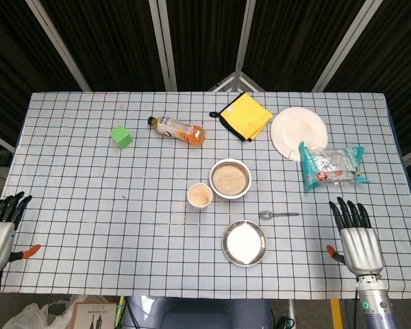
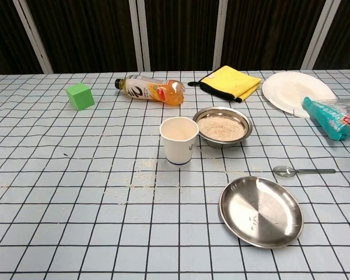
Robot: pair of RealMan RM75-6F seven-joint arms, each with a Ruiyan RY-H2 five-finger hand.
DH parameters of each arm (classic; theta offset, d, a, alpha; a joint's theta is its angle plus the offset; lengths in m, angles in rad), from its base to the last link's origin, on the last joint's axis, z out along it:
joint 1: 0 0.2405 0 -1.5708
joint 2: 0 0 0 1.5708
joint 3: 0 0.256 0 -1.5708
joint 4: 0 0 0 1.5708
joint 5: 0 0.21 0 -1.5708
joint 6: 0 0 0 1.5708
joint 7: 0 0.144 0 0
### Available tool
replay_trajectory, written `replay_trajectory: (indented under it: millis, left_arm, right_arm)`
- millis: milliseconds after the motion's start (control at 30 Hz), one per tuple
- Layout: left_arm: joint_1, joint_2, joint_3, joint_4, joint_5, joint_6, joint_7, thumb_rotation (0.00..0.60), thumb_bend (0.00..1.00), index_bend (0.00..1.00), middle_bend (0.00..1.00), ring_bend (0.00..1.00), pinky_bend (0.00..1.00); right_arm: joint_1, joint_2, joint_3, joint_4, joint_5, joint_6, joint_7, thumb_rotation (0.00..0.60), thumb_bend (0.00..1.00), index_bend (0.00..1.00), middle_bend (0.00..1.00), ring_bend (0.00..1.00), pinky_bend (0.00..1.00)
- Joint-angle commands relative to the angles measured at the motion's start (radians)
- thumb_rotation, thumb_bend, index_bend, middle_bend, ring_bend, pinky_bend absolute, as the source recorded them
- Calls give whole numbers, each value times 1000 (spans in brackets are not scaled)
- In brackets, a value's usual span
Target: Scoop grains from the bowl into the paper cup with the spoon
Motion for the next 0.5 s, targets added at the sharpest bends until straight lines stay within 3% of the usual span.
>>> replay_trajectory:
  millis: [33,333,400,433,500]
  left_arm:
    - [0,0,0,0,0,0,0,600,0,0,0,0,0]
    - [1,1,0,-1,2,3,0,600,0,0,0,0,0]
    - [1,0,0,0,2,3,-1,600,0,0,0,0,0]
    - [1,0,0,0,2,3,-2,600,0,0,0,0,0]
    - [0,-1,0,1,1,1,-4,600,0,0,0,0,0]
  right_arm:
    - [0,0,0,0,0,0,0,600,233,0,0,0,50]
    - [-1,1,-2,-2,-4,1,4,600,234,0,0,0,68]
    - [0,0,-2,-4,-10,4,6,600,234,0,0,15,161]
    - [1,-1,-1,-4,-13,6,8,600,233,0,20,69,277]
    - [3,-4,4,-4,-20,11,15,600,233,0,176,290,515]
